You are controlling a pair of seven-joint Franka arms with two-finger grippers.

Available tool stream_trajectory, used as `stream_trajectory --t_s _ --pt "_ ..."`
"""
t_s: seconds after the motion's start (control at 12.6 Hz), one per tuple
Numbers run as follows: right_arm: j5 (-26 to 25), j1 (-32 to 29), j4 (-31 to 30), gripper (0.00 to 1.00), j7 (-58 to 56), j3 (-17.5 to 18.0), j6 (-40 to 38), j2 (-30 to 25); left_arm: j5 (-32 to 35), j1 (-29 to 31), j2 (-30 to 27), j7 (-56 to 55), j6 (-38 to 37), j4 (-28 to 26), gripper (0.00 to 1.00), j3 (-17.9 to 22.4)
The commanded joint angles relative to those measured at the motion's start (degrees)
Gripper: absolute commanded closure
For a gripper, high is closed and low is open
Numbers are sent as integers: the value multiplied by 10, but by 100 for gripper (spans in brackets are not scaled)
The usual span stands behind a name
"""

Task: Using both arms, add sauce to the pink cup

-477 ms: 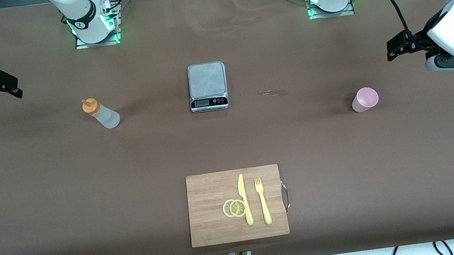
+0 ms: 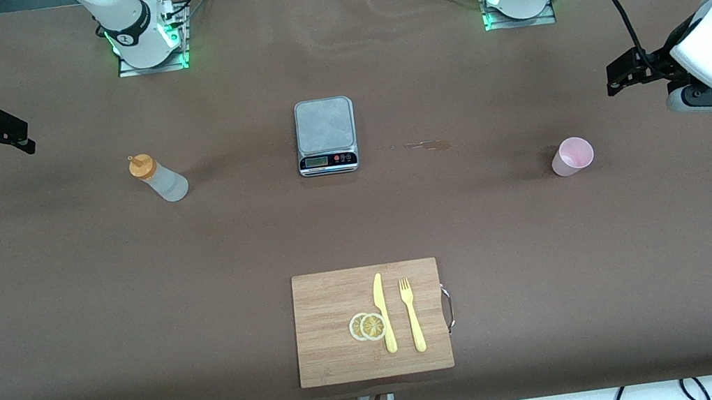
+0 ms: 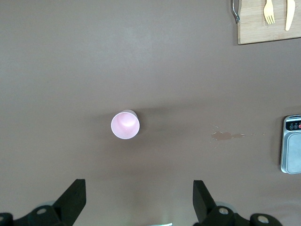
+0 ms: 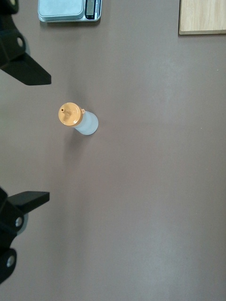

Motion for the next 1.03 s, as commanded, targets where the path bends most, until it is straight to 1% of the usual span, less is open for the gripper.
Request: stream_trajectory --t_s 0.0,0.32,0.48,0.95 --pt "4 1 -12 0 8 -1 7 -11 9 -6 8 -3 -9 19 0 3" --pt "4 0 -11 0 8 -1 7 -11 6 -7 8 -5 -8 20 0 2" --pt "4 1 -11 0 8 -1 7 -11 10 -22 8 -7 -8 20 0 2" --pt "4 0 -11 0 8 -1 7 -11 8 -22 12 -6 -8 19 0 3"
